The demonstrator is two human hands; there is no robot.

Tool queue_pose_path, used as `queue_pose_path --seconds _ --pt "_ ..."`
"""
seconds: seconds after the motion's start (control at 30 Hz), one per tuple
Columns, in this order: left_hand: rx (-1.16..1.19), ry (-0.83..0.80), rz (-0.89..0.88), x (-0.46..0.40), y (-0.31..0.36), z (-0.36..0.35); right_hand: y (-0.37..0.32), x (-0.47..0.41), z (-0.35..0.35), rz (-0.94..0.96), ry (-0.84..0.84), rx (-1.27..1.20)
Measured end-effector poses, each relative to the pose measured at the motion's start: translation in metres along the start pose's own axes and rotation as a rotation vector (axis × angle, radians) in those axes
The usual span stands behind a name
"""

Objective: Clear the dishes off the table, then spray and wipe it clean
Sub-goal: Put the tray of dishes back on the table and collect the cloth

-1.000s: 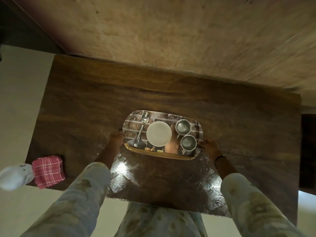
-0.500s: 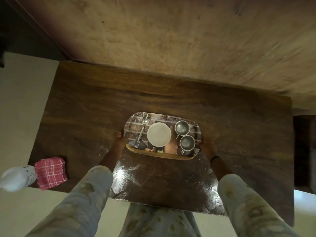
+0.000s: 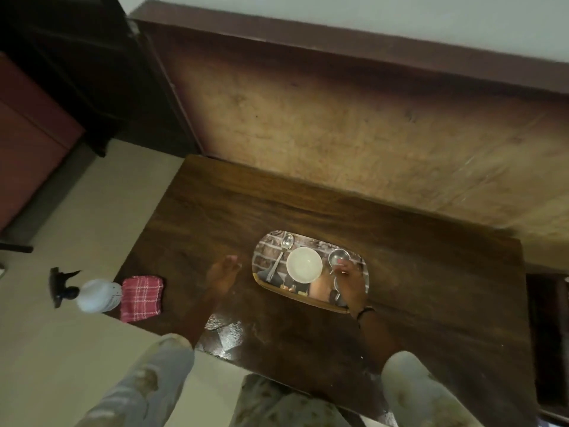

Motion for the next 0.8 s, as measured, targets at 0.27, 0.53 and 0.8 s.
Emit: queue_pose_path --seconds 0.27,0.53,0.8 --pt "0.019 0.158 0.084 0.046 -0.084 0.083 -0.033 0.076 -0.093 -0.019 -0.384 0.219" --pt "0.094 0.407 0.241 0.082 -0.185 0.196 -0.042 0.157 -0.237 -0.230 -0.634 0.276" --pt "-0.049 0.360 0.223 0.038 -0.282 0.321 -0.035 0.204 -0.392 -0.367 -0.645 0.316"
Point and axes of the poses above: each hand's wrist, its own x-axis away from the middle knuckle, its own z-axis out of the back of the hand, y = z × x, the point moved 7 cm from there along -x, towards the middle knuckle, and after that the axes turned 13 degrees about -z, right-handed, at the moved point
